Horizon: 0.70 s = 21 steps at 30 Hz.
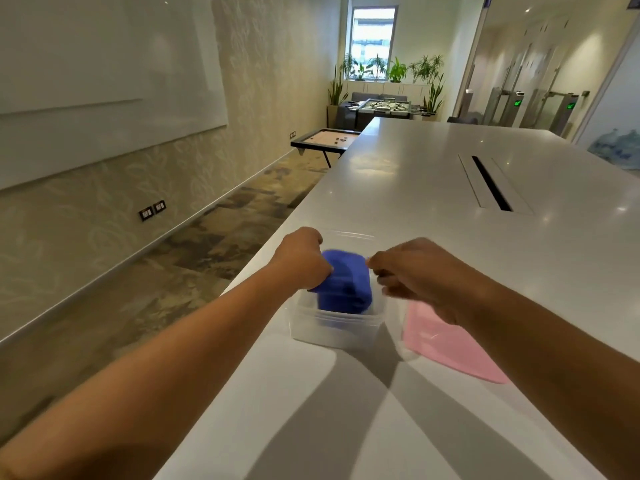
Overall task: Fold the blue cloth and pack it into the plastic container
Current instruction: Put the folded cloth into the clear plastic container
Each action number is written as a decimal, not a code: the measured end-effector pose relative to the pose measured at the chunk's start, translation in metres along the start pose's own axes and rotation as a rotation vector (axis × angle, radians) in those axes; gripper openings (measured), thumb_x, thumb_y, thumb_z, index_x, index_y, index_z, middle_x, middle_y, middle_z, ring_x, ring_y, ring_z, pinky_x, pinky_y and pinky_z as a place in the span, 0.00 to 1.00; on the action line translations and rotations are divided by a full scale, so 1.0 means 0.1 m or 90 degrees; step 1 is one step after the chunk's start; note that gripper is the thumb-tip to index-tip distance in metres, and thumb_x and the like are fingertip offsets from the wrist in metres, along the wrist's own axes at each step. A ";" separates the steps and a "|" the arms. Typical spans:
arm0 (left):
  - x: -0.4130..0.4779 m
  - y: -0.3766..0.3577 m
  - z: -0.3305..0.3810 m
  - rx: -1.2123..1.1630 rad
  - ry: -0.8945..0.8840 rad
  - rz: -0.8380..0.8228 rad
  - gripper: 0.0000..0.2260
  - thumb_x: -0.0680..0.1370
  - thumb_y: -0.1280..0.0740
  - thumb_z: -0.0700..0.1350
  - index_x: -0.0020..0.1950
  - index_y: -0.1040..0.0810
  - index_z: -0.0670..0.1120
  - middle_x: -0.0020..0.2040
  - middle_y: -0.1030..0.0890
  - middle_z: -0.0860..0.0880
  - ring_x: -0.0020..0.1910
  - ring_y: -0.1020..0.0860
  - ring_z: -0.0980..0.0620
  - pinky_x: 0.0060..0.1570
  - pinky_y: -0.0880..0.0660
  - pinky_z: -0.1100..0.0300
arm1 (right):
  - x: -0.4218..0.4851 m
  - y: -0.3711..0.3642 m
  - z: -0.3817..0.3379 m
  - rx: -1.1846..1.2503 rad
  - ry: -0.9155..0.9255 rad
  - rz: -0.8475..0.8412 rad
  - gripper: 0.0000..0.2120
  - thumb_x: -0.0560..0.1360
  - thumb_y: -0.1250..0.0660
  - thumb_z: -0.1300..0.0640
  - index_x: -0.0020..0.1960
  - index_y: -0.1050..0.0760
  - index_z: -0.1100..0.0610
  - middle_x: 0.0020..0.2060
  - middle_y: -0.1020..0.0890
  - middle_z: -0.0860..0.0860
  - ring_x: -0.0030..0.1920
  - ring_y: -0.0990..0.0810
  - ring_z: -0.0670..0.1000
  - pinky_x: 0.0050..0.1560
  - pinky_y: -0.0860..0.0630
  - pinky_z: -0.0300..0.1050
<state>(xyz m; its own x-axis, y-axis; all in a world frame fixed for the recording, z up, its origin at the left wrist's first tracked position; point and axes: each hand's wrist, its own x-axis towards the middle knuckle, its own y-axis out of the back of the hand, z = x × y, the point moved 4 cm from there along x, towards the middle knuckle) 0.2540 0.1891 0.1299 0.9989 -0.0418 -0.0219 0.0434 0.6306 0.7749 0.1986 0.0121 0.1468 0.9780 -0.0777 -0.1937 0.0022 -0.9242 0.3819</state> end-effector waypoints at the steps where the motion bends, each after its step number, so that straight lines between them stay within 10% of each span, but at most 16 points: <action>1: 0.01 0.04 0.00 0.053 -0.025 0.035 0.26 0.73 0.27 0.42 0.69 0.31 0.47 0.64 0.24 0.45 0.59 0.24 0.44 0.51 0.27 0.58 | 0.00 0.05 -0.02 -0.073 0.064 0.057 0.10 0.69 0.29 0.57 0.45 0.18 0.64 0.46 0.16 0.64 0.47 0.17 0.62 0.50 0.18 0.58; 6: 0.03 0.01 0.06 0.149 -0.167 0.027 0.21 0.76 0.31 0.49 0.68 0.29 0.52 0.66 0.24 0.49 0.60 0.24 0.48 0.52 0.32 0.59 | 0.00 0.29 0.11 -0.180 0.166 0.183 0.05 0.70 0.30 0.53 0.36 0.21 0.46 0.37 0.17 0.41 0.39 0.19 0.44 0.36 0.25 0.40; 15: 0.09 -0.70 0.04 0.301 -0.178 -0.349 0.27 0.79 0.42 0.62 0.76 0.39 0.55 0.71 0.30 0.47 0.66 0.30 0.44 0.61 0.39 0.56 | -0.04 0.26 0.83 -0.344 0.117 0.135 0.13 0.72 0.30 0.48 0.55 0.20 0.48 0.49 0.17 0.44 0.48 0.18 0.45 0.55 0.24 0.45; 21: 0.29 -0.74 -0.05 0.443 -0.203 -0.330 0.28 0.77 0.37 0.60 0.74 0.37 0.53 0.70 0.27 0.47 0.54 0.26 0.49 0.50 0.36 0.57 | -0.08 0.20 1.17 -0.355 0.106 0.115 0.12 0.71 0.31 0.44 0.53 0.21 0.44 0.48 0.17 0.43 0.44 0.20 0.40 0.40 0.29 0.34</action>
<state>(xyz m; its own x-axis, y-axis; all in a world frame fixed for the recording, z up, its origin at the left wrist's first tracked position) 0.2797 0.1449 0.0683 0.8011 -0.4647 -0.3772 0.3597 -0.1299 0.9240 0.1662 -0.0495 0.0505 0.9925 -0.1137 0.0442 -0.1010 -0.5635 0.8199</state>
